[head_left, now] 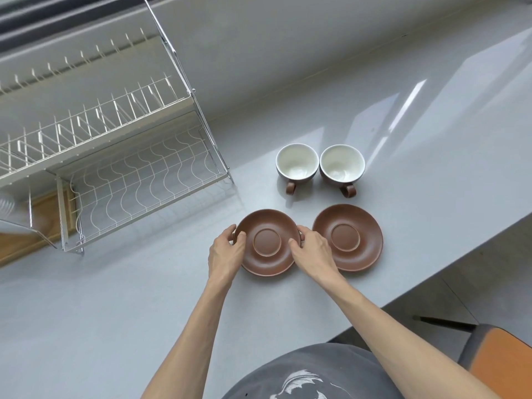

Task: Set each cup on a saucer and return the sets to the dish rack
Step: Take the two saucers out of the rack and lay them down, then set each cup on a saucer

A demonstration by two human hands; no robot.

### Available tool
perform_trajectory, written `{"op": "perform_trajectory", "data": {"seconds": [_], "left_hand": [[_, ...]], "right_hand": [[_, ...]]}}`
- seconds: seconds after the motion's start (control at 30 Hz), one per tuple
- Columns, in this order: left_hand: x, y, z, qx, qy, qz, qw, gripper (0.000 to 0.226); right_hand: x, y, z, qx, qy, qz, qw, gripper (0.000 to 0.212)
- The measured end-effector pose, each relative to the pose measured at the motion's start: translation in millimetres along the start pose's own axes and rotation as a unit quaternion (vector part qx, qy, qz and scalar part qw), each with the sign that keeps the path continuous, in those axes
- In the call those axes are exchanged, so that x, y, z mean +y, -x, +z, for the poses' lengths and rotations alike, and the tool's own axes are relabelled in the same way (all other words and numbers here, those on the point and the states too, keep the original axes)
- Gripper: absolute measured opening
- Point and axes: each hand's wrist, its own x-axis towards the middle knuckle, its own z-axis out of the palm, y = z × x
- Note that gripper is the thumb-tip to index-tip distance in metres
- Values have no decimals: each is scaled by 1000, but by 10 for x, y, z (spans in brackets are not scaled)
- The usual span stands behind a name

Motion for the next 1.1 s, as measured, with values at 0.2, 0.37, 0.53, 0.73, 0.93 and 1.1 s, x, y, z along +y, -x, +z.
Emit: {"op": "perform_trajectory", "data": {"seconds": [0.2, 0.37, 0.53, 0.73, 0.93, 1.1], "left_hand": [[6, 16, 2, -5, -30, 15, 999, 53], [7, -50, -14, -21, -109, 55, 992, 51], [192, 20, 32, 21, -222, 146, 964, 44], [622, 93, 300, -23, -186, 209, 960, 42], [1044, 114, 752, -158, 38, 121, 979, 45], [1356, 51, 1142, -192, 167, 25, 967, 47]], "right_hand": [[-15, -3, -20, -10, 12, 8, 1000, 47], [-5, 16, -72, -1, 43, -7, 999, 41], [-34, 64, -270, 45, 52, -17, 997, 47], [10, -21, -671, 123, 39, -19, 991, 40], [112, -265, -1158, 189, 15, -2, 982, 36], [183, -610, -1493, 199, -3, 22, 980, 40]]}}
